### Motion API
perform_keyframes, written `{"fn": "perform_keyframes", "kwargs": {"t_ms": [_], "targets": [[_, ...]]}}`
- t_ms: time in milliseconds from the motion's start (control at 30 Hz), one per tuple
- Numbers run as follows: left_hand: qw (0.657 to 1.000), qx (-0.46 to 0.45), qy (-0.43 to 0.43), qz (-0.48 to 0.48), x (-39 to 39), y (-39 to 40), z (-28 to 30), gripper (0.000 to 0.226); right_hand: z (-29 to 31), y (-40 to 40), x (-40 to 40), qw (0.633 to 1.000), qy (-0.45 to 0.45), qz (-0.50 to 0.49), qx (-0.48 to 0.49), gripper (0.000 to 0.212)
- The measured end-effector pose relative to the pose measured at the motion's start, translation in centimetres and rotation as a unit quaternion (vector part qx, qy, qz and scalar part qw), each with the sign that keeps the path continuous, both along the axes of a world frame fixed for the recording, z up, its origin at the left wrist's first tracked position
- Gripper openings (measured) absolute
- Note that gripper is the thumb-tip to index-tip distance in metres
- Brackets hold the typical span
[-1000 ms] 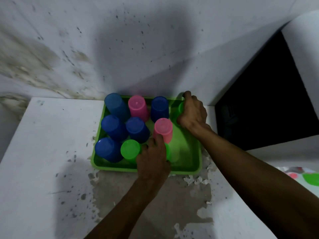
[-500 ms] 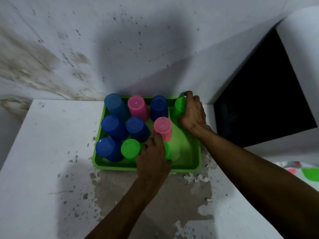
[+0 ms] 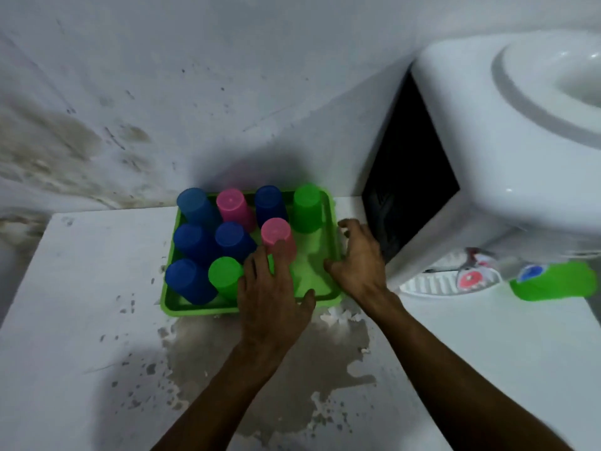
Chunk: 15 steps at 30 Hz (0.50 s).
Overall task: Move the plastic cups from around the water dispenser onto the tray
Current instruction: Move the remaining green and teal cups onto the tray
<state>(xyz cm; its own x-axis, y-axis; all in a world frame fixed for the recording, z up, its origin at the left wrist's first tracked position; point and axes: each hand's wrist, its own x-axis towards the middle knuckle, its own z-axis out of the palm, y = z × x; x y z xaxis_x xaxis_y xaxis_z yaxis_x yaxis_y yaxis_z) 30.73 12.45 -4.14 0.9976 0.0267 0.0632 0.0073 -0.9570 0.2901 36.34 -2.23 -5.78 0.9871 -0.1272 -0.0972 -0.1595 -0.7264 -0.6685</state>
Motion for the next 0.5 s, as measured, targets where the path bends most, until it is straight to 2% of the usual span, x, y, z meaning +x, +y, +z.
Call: {"fn": "perform_keyframes", "kwargs": {"t_ms": [133, 233, 333, 500], "targets": [[0.989, -0.105, -0.076, -0.070, -2.2, -2.7, 0.0, 0.070, 0.3, -2.8, -4.6, 0.999, -0.013, -0.016, 0.037, 0.043], [0.978, -0.173, -0.055, -0.107, -4.0, -5.5, -0.2, 0.054, 0.5, -5.6, -7.7, 0.997, -0.020, -0.039, 0.057, 0.032], [0.963, -0.223, -0.031, -0.146, -5.7, -8.6, -0.6, 0.049, 0.9, -8.8, -10.9, 0.996, -0.017, -0.075, 0.050, 0.029], [0.948, -0.248, 0.016, -0.198, -8.4, -13.7, -1.2, 0.054, 1.3, -14.6, -16.1, 0.990, -0.005, -0.139, 0.008, 0.034]]}}
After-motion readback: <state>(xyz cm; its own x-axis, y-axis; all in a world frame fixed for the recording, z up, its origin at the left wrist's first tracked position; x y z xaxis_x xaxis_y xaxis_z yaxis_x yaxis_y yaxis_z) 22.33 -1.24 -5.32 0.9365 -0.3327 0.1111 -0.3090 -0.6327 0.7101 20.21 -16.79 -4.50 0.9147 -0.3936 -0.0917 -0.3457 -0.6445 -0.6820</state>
